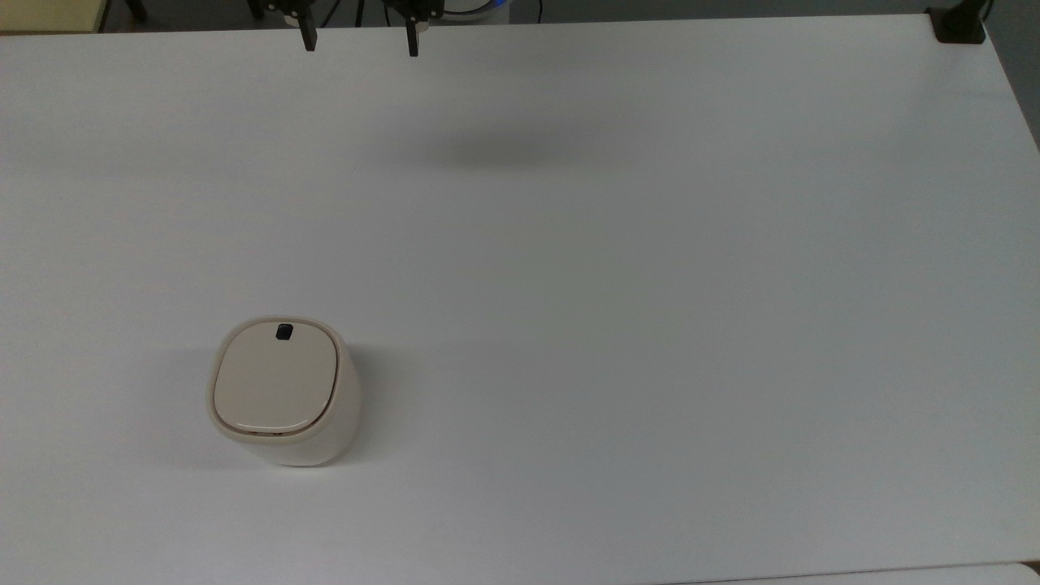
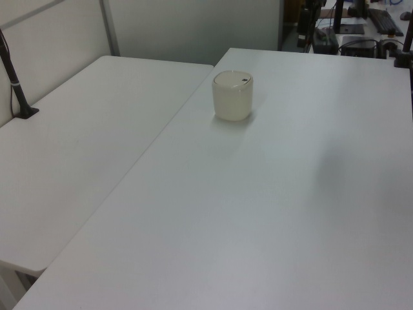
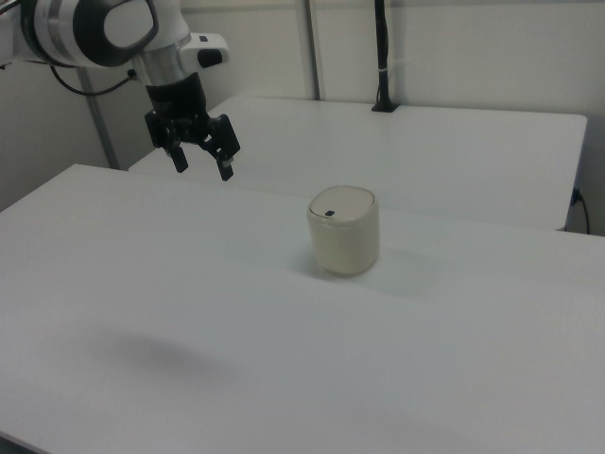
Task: Open the trash bin
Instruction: 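Move the gripper over the cream trash bin's lid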
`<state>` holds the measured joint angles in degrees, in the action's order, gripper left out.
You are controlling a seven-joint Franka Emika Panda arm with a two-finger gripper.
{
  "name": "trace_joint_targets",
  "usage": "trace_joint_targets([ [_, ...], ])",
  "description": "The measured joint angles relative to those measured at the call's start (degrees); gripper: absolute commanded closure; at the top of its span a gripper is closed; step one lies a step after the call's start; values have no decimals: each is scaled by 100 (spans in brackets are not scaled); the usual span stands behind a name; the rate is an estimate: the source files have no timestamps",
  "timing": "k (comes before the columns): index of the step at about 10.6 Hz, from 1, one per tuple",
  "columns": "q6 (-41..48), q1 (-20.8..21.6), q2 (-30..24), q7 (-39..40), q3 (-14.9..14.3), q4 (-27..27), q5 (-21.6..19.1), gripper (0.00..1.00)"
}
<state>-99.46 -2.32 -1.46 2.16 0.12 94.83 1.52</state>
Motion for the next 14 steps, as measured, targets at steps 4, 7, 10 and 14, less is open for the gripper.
trace_joint_targets([
  [4,2,13,7,0,0,1,0,0],
  [7,2,11,25,0,0,1,0,0],
  [10,-609,-67,98,0,-41,-5,0,0],
  [14,-2213,-113,610,0,-201,-8,1,15],
])
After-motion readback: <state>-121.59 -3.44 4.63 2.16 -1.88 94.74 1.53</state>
